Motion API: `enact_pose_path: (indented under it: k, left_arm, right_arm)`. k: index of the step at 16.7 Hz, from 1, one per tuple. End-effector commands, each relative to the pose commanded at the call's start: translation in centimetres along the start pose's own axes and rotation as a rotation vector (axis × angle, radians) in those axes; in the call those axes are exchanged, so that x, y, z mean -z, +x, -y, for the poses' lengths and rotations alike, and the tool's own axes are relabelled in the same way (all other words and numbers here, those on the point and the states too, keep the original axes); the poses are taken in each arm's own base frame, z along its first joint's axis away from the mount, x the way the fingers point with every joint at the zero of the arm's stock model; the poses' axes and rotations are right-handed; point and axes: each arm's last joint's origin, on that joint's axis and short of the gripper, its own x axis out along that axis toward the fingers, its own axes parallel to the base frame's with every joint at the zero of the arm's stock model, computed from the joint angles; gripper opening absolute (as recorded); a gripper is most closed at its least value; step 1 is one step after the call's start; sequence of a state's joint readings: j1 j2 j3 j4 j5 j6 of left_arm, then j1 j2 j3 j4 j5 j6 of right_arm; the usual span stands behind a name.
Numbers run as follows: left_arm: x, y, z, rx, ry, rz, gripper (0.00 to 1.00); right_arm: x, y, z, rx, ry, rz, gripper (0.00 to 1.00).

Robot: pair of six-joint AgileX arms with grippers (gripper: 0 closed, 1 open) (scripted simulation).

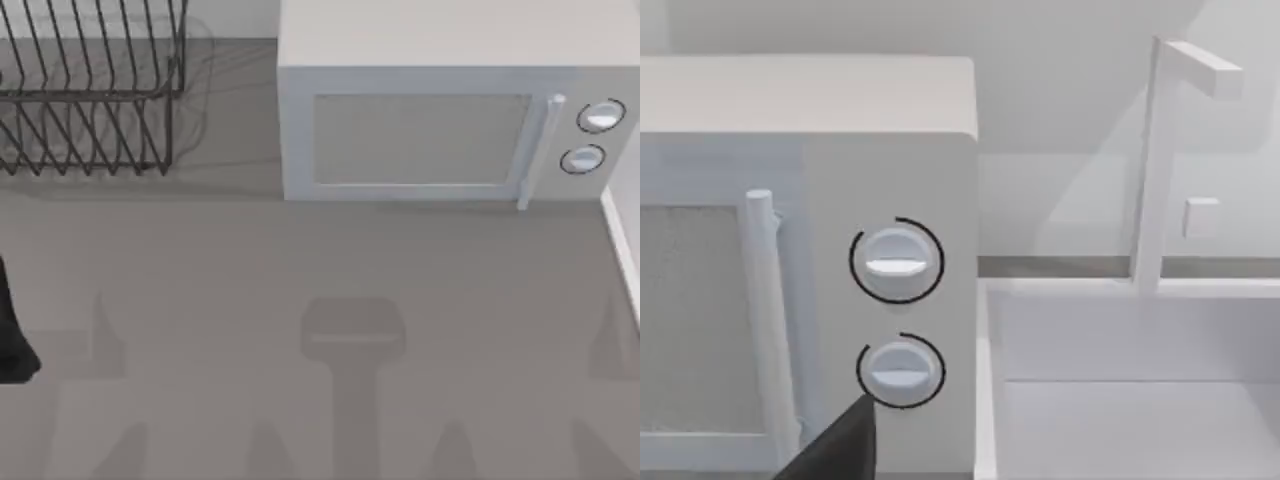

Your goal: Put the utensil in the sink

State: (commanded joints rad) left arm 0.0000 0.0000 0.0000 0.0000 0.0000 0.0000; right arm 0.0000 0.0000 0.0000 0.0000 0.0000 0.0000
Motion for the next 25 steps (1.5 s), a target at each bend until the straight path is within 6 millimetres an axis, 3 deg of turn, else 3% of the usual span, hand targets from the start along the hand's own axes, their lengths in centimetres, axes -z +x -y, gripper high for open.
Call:
enact_pose_path:
  k: [6,11,18,22,25]
  left_arm:
    - [0.0,0.0,0.0,0.000,0.000,0.000,1.00]
    - [0.0,0.0,0.0,0.000,0.000,0.000,1.00]
    - [0.0,0.0,0.0,0.000,0.000,0.000,1.00]
    - [0.0,0.0,0.0,0.000,0.000,0.000,1.00]
    - [0.0,0.0,0.0,0.000,0.000,0.000,1.00]
  right_arm:
    - [-1.3,0.2,0.2,0.014,-0.108,-0.114,1.00]
    - [-3.4,2.1,0.7,-0.064,-0.446,-0.517,1.00]
    - [-3.3,7.8,2.4,-0.581,-0.868,-1.156,1.00]
    - [-3.3,10.6,3.4,-0.862,-0.956,-1.296,1.00]
    - [-3.3,11.8,3.9,-0.970,-0.982,-1.326,1.00]
